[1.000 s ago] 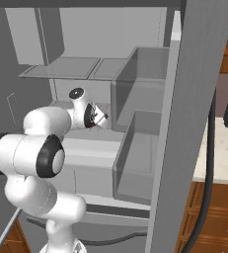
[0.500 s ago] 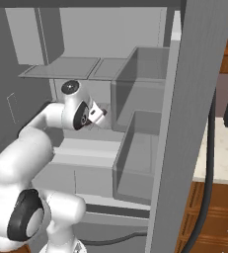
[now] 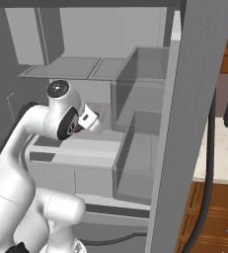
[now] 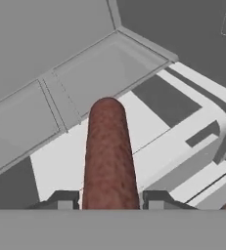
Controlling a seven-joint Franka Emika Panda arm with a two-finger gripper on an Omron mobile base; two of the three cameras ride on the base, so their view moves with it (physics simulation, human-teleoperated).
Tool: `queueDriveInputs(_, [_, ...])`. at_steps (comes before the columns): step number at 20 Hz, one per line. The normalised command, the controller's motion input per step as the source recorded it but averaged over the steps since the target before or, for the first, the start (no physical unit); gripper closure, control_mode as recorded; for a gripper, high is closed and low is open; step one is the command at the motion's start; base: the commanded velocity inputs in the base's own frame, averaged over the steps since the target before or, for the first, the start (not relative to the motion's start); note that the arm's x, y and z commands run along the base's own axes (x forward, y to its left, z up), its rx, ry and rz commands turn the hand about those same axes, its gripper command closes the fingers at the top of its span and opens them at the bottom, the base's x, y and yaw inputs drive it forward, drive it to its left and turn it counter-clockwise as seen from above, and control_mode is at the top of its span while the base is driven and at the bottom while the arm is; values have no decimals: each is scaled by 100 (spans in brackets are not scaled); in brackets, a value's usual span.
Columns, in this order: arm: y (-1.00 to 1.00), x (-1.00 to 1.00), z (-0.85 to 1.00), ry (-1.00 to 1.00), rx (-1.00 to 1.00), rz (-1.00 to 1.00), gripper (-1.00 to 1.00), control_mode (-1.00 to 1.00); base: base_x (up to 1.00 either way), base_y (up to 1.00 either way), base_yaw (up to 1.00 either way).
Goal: Retrieve the sausage and cheese from the fridge and place them on the cutting board on the counter.
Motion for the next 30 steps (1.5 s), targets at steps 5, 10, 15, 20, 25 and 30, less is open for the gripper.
queueDriveInputs(5, [0,-100,36,1,-11,33,100,-100,0,0,0])
queueDriveInputs(10, [0,-92,46,0,-24,29,100,-100,0,0,0])
queueDriveInputs(15, [0,-76,60,0,-31,8,100,-100,0,0,0])
queueDriveInputs(20, [0,-40,49,1,-19,16,100,-100,0,0,0])
queueDriveInputs(25, [0,-25,6,4,-9,29,100,-100,0,0,0])
queueDriveInputs(30, [14,-34,1,2,-6,15,100,-100,0,0,0])
